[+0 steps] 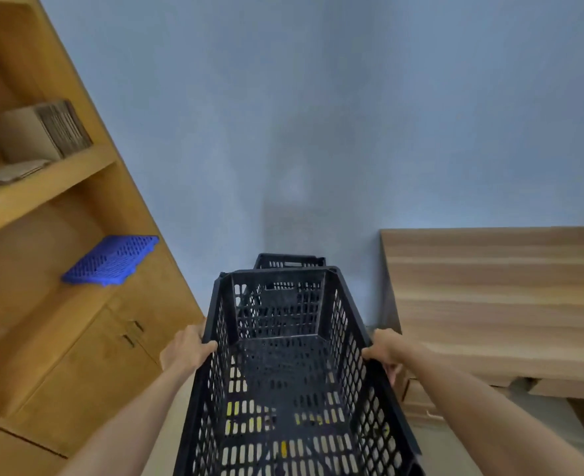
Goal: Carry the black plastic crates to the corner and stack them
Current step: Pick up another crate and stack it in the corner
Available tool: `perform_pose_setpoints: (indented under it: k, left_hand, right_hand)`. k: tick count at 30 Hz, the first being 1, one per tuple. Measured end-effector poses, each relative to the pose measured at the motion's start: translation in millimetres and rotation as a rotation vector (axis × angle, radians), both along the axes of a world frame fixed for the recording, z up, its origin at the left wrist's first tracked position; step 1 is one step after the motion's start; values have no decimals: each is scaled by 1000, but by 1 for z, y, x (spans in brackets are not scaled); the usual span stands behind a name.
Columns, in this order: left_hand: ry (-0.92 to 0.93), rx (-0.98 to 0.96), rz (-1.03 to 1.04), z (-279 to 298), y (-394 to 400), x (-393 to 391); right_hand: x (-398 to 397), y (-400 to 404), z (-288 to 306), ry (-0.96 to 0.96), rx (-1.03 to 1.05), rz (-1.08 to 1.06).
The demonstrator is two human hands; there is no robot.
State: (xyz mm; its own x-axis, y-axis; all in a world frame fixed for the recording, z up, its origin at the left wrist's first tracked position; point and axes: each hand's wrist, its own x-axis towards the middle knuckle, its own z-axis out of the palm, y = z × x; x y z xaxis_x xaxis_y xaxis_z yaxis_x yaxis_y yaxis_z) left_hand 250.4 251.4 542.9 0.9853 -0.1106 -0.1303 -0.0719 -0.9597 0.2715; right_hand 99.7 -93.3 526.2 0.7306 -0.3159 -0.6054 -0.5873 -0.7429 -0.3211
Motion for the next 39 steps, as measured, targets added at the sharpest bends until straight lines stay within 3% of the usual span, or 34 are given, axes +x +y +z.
perform_pose_setpoints:
  k: [9, 28, 39]
  left_hand:
    - [-9, 28, -58, -2, -45, 136]
    - [-50, 90, -158, -12, -179, 360]
    - [30, 96, -327, -49, -202, 469]
  right_hand:
    - [99, -26, 15, 45, 120, -198]
    - [300, -140, -21, -8, 172, -232]
    - [366, -124, -56, 6, -82, -364]
